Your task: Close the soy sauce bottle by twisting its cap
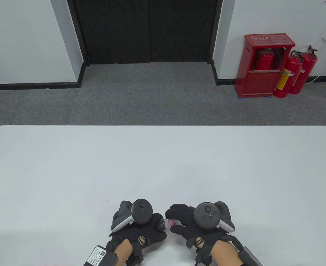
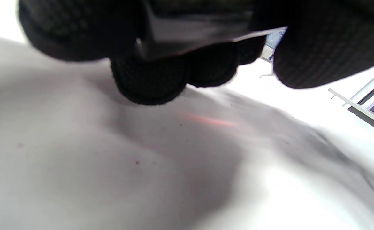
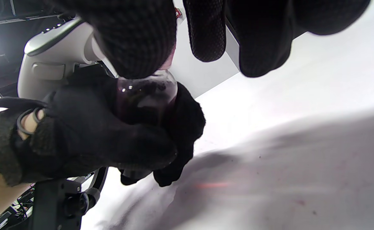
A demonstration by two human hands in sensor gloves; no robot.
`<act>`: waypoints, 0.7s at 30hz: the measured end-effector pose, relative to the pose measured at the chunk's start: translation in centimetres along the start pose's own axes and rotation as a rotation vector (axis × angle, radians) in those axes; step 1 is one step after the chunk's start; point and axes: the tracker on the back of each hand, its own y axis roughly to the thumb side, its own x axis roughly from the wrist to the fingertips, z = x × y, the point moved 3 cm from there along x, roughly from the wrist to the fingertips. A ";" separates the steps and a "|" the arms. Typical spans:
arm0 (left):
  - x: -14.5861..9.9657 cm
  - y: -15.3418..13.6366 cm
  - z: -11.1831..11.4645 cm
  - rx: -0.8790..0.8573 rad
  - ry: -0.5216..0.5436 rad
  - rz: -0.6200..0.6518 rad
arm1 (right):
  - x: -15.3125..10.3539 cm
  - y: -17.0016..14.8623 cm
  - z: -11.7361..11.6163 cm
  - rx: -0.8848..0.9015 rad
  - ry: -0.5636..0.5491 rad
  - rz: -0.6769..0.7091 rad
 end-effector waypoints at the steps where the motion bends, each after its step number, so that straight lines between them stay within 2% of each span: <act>1: 0.0 0.0 0.0 -0.001 -0.001 -0.001 | 0.0 0.0 0.0 0.000 0.001 -0.002; 21: 0.0 0.1 0.1 -0.001 -0.013 0.002 | 0.0 -0.2 0.1 0.005 -0.010 -0.042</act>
